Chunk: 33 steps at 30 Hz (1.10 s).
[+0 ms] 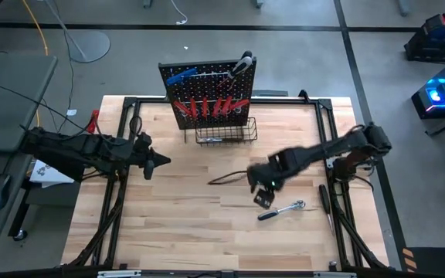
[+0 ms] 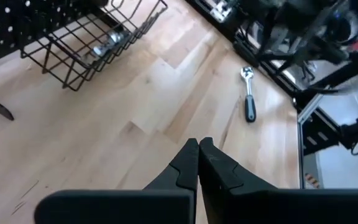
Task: Hang tools onto peg board
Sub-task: Put the ratchet wrench into the black wire basket on the peg board
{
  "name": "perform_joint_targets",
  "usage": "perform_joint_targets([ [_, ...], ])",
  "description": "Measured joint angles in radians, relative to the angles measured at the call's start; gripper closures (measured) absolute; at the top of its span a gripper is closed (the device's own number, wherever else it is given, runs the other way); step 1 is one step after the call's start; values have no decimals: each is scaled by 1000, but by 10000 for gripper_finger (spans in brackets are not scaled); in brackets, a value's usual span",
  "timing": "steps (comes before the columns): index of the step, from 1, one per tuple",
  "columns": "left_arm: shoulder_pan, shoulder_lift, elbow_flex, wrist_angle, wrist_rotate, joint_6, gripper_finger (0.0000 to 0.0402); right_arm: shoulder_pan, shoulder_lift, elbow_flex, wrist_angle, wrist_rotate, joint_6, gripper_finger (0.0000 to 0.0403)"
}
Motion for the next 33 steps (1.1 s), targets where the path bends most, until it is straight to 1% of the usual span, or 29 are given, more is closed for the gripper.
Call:
perform_joint_targets([
  [4, -14, 8, 0, -10, 0, 0, 401, 102, -52, -160, 105, -125, 609, 182],
  [5, -17, 13, 0, -13, 0, -6, 401, 129, -63, -193, 150, -140, 750, 182],
  [7, -20, 22, -1, -11, 6, -22, 402, 186, -84, -248, 232, -131, 1010, 182],
  [8, -21, 27, -3, -14, 12, -28, 401, 212, -93, -270, 265, -108, 1126, 182],
  [10, -21, 41, -3, -12, 30, -32, 402, 257, -111, -310, 322, -51, 1310, 182],
  [12, -21, 53, -3, -12, 39, -35, 401, 292, -118, -348, 326, -6, 1452, 182],
  [15, -21, 73, -3, -7, 41, -35, 401, 344, -127, -410, 321, 23, 1657, 182],
  [18, -21, 88, -4, -1, 41, -44, 401, 364, -129, -458, 321, 14, 1707, 182],
  [22, -21, 107, -4, 7, 48, -79, 402, 329, -128, -510, 317, 67, 1705, 182],
  [25, -21, 112, -4, 37, 50, -88, 401, 295, -135, -532, 340, 75, 1692, 182],
  [27, -21, 111, -4, 63, 52, -88, 402, 286, -136, -545, 370, 65, 1683, 182],
  [33, -19, 122, -4, 72, 51, -88, 401, 296, -136, -622, 478, 5, 1687, 182],
])
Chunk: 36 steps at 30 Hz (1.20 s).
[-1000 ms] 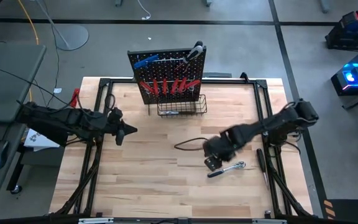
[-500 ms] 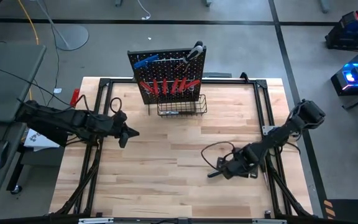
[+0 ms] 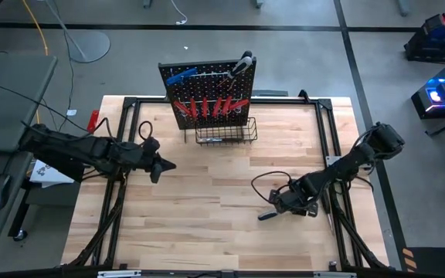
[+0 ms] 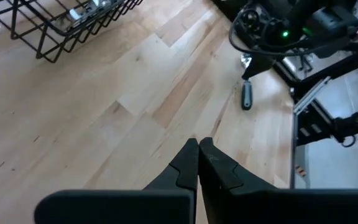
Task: Hang tools onto peg board
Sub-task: Put the ratchet wrench into the black wire basket on the peg board
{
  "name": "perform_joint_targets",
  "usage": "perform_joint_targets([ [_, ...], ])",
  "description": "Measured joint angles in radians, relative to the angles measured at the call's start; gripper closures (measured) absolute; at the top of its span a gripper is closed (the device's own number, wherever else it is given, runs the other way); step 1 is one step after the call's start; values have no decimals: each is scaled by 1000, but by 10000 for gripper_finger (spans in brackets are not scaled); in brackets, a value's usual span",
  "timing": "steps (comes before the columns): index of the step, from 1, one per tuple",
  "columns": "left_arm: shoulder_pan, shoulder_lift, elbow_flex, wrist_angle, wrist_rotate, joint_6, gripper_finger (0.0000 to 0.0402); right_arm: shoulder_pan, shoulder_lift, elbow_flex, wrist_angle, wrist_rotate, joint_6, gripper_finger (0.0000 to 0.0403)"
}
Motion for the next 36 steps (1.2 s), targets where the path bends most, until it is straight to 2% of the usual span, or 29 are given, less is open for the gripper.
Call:
perform_joint_targets([
  [5, 0, 39, 0, 0, -18, -60, 402, -8, -4, -47, 11, -1, -6, 182],
  [11, 0, 144, -1, 114, -22, -139, 402, -58, -3, -65, 1, 37, -194, 182],
  [24, -42, 536, -1, 697, -23, -274, 402, -305, -2, -69, -71, 109, -999, 182],
  [28, -76, 602, -1, 918, -21, -284, 402, -361, -1, -70, -79, 132, -1185, 190],
  [31, -98, 591, 0, 1078, -21, -231, 402, -379, 0, -71, -98, 161, -1260, 238],
  [34, -111, 538, 0, 1146, -25, -193, 401, -377, 1, -72, -112, 217, -1301, 341],
  [35, -113, 510, 0, 1146, -34, -182, 401, -369, 1, -72, -117, 229, -1343, 368],
  [36, -113, 481, 0, 1141, -49, -168, 401, -360, 1, -72, -116, 239, -1363, 377],
])
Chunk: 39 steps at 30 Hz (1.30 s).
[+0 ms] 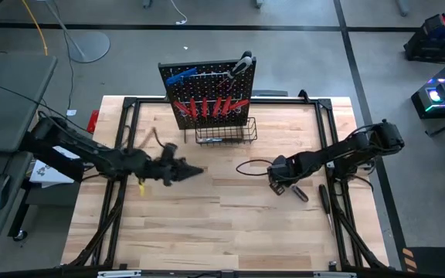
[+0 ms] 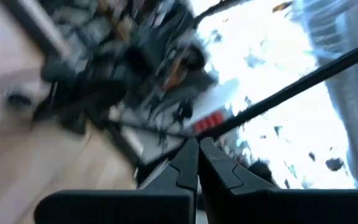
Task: Hang tools onto peg board
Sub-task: Put the ratchet wrench into the black wire basket on the peg board
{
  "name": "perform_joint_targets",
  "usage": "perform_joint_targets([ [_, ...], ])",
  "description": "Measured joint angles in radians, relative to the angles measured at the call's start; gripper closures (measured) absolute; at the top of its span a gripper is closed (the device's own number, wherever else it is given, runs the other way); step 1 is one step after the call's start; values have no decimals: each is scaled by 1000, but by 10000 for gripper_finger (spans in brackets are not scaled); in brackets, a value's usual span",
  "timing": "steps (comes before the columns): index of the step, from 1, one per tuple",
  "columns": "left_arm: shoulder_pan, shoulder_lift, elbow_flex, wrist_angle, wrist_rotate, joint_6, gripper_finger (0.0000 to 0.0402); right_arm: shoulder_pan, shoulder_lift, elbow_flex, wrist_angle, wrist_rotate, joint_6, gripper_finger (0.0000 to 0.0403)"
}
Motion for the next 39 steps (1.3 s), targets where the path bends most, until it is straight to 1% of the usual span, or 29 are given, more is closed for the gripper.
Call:
perform_joint_targets([
  [4, -3, -133, 0, -6, -86, 114, 402, 51, -15, 17, -56, 2, -66, 375],
  [7, -13, -247, 1, -51, -159, 234, 402, 99, -77, 31, -150, -8, -101, 375],
  [9, -22, -330, 1, -123, -203, 295, 401, 123, -138, 56, -142, 3, -101, 375],
  [12, -33, -449, 1, -281, -290, 333, 401, 150, -242, 90, -131, 38, -82, 375],
  [13, -37, -489, 1, -339, -320, 338, 401, 156, -274, 102, -140, 64, -75, 375],
  [15, -42, -549, 1, -443, -392, 346, 401, 161, -331, 133, -97, 130, -70, 375],
  [17, -41, -598, 1, -558, -461, 338, 402, 149, -381, 167, -44, 232, -58, 375],
  [19, -38, -622, 1, -653, -515, 315, 402, 134, -419, 182, 18, 351, -61, 375],
  [21, -35, -628, 1, -743, -548, 285, 401, 114, -438, 193, 140, 458, -61, 375],
  [23, -27, -623, 1, -808, -554, 236, 402, 91, -449, 205, 298, 545, -89, 375],
  [24, -23, -616, 1, -834, -549, 207, 402, 79, -450, 212, 380, 570, -124, 375],
  [27, -16, -589, 1, -857, -509, 157, 402, 40, -426, 225, 611, 578, -256, 375],
  [29, -16, -566, 1, -854, -468, 153, 401, 20, -408, 248, 703, 565, -328, 375],
  [32, -16, -534, 0, -848, -421, 152, 402, -7, -385, 309, 721, 557, -406, 375],
  [35, -16, -498, 0, -834, -376, 157, 402, -31, -358, 359, 652, 589, -449, 375],
  [37, -16, -468, 0, -815, -338, 169, 402, -52, -340, 371, 623, 622, -442, 375],
  [39, -16, -441, 0, -801, -305, 170, 401, -81, -326, 371, 617, 625, -405, 375],
])
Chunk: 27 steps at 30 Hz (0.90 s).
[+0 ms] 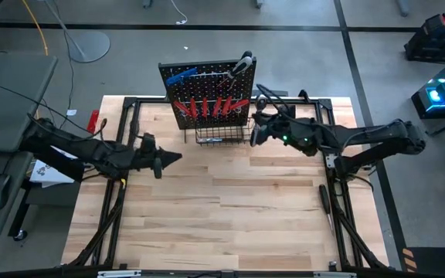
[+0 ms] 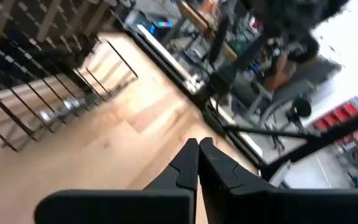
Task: Hang tools onto peg board
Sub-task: Put the ratchet wrench into the black wire basket on the peg board
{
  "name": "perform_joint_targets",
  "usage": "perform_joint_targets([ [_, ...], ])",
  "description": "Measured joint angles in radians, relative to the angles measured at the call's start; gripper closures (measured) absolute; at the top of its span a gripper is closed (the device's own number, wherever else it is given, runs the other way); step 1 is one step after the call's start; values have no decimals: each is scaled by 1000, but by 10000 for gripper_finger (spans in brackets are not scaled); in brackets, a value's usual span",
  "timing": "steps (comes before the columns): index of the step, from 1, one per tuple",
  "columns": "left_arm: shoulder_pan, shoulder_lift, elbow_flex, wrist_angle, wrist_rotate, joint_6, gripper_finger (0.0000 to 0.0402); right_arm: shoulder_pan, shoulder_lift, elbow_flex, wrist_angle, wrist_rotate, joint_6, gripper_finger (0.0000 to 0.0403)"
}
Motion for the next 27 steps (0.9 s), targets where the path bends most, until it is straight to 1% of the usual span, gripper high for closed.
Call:
perform_joint_targets([
  [5, 0, 55, 0, 35, 74, 12, 402, -38, 40, 1, 14, -19, 62, 375],
  [13, 15, 83, -1, 276, 204, 159, 401, -35, 71, 2, 136, -70, 53, 375],
  [16, 34, 82, -1, 340, 246, 161, 402, -35, 70, 2, 182, -99, 23, 375],
  [22, 77, 82, -1, 475, 246, 161, 402, -37, 70, 3, 273, -191, -43, 375],
  [27, 122, 82, 0, 522, 243, 191, 402, -37, 70, 3, 281, -247, -76, 375],
])
